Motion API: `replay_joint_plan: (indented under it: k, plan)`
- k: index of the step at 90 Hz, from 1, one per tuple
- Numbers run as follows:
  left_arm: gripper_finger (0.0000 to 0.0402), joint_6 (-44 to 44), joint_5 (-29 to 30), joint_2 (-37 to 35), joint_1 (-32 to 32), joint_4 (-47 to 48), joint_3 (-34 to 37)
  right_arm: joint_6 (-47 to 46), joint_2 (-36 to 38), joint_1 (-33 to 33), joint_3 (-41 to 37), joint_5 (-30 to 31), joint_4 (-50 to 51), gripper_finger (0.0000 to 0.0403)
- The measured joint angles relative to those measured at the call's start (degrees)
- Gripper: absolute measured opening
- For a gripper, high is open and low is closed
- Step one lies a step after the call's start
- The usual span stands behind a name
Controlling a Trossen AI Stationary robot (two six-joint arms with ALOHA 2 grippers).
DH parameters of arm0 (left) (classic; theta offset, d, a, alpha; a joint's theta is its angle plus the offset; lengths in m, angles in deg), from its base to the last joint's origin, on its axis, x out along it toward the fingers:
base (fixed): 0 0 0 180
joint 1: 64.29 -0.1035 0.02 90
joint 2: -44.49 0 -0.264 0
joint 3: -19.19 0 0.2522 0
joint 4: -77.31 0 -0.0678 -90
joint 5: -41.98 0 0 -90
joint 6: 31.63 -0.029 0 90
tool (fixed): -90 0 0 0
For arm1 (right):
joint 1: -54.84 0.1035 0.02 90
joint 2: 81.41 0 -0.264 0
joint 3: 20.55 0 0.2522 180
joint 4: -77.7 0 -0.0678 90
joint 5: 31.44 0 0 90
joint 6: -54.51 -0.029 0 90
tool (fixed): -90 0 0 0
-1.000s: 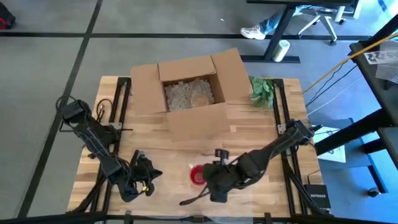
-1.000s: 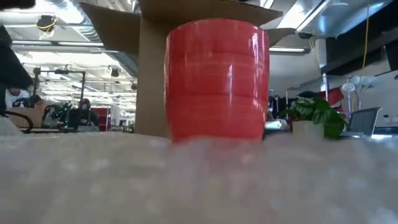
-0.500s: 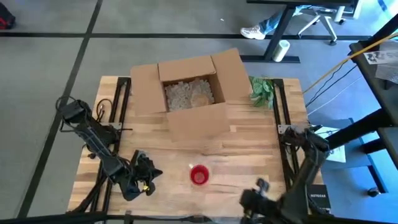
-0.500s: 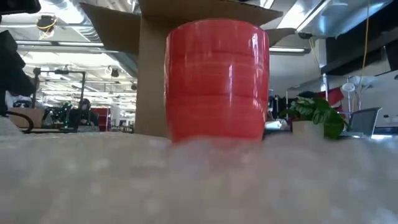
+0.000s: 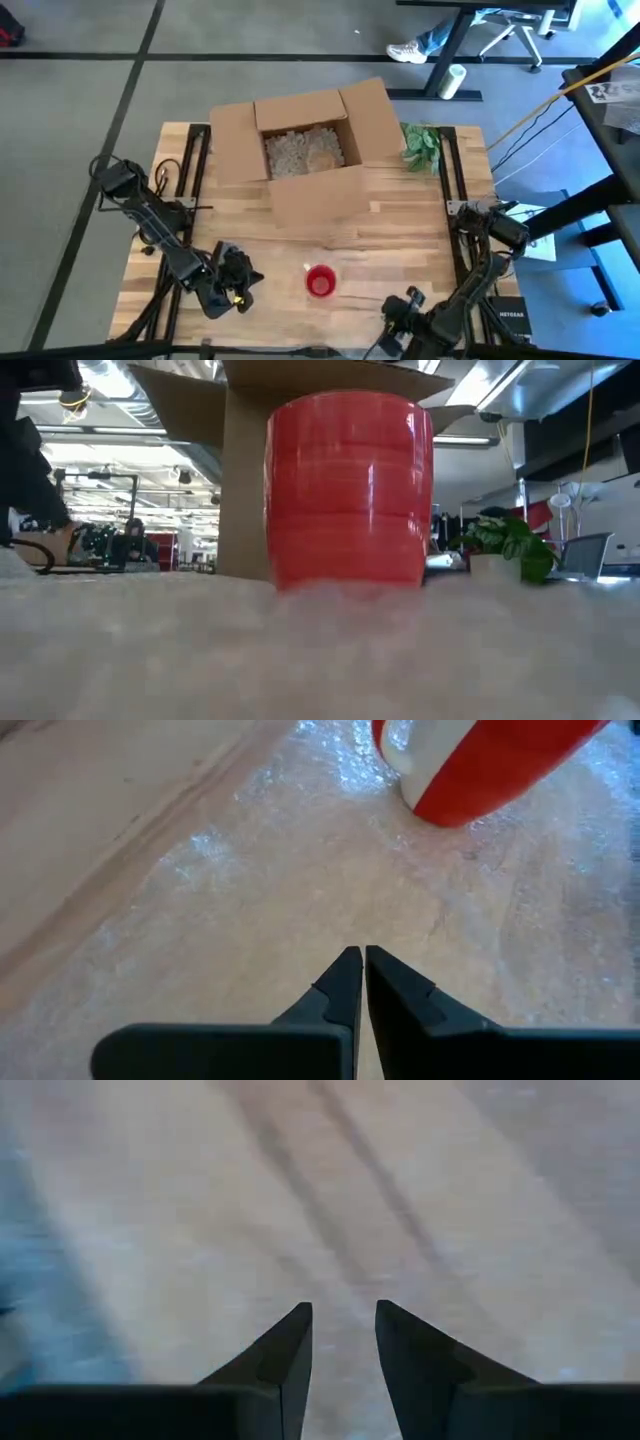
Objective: Wrap mug
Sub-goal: Wrap the red mug with bubble wrap
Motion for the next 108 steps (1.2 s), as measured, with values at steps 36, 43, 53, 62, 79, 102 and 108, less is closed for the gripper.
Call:
replay_joint_plan:
  k: [36,43,53,62,79,102,108]
  plan:
    - [0.0000,-0.55,-0.96,0.00,-3.00,0.15,0.00,-1.18,20.74,0.04,-21.88,10.85,-4.63,0.0098]
    - [0.0000,-1.11,-1.83,0.00,-3.78,0.17,0.00,0.22,26.20,-0.29,-27.26,11.25,-7.20,0.0098]
    - [0.0000,-1.16,-2.30,0.00,-4.68,0.17,0.00,2.22,33.05,-0.33,-34.93,11.29,-13.67,0.0098]
    - [0.0000,-1.11,-2.33,0.00,-4.97,0.06,0.00,3.87,37.00,-0.31,-39.77,10.75,-19.81,0.0098]
    - [0.0000,-1.09,-2.34,0.00,-5.39,-1.30,0.00,3.10,37.70,-1.24,-42.63,5.68,-20.56,0.0098]
    - [0.0000,-0.87,-2.32,0.00,-5.88,-1.48,0.00,6.23,33.06,-6.97,-42.67,-1.22,-23.59,0.0098]
    - [0.0000,-0.97,-2.32,0.00,-5.85,-1.83,0.00,7.67,31.04,-8.36,-42.64,-2.83,-26.38,0.0098]
